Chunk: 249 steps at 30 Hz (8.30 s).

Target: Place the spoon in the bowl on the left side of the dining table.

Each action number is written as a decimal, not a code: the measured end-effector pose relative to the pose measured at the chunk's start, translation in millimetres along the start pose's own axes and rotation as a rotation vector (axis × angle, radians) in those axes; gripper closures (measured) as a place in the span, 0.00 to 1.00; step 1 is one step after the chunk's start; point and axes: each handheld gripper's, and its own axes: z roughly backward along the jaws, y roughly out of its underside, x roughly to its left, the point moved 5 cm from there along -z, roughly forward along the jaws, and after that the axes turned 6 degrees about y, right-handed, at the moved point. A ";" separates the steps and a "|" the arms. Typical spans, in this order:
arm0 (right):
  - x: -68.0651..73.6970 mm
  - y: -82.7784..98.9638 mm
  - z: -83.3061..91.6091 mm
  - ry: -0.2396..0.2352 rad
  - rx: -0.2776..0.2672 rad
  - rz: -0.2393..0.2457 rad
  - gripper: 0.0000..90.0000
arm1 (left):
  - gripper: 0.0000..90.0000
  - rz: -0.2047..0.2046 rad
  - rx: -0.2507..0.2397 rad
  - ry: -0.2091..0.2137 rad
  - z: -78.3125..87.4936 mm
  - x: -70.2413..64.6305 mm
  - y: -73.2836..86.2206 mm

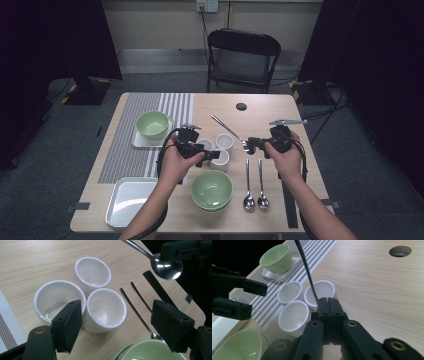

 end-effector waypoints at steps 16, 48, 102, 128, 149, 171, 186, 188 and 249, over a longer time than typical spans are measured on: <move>16.9 3.9 -5.2 -0.065 0.009 0.004 1.00 | 0.48 0.060 -0.078 0.095 -12.9 -4.0 -9.2; 37.8 4.2 -12.3 -0.209 -0.002 -0.067 1.00 | 0.70 0.163 -0.212 0.118 -20.6 -5.5 -22.1; 66.7 16.4 -33.6 -0.126 0.068 0.103 0.49 | 1.00 0.142 -0.163 0.109 4.1 -10.8 -29.2; -2.9 43.2 -6.0 -0.009 0.053 0.167 0.28 | 1.00 0.162 -0.150 -0.009 40.6 26.9 -19.7; -24.1 65.3 -5.4 0.030 0.075 0.165 0.28 | 1.00 0.170 -0.156 -0.079 60.0 52.8 -17.8; -36.0 81.9 -5.9 0.049 0.087 0.162 0.28 | 1.00 0.197 -0.158 -0.147 69.2 73.2 -20.2; -43.4 90.4 -7.9 0.059 0.093 0.153 0.28 | 1.00 0.197 -0.160 -0.173 76.1 84.4 -24.4; -41.9 90.6 -8.2 0.057 0.092 0.154 0.28 | 1.00 0.199 -0.167 -0.179 77.4 85.1 -25.3; -47.3 94.1 1.2 0.071 0.073 0.146 0.28 | 1.00 0.278 -0.214 -0.252 101.1 129.5 -40.8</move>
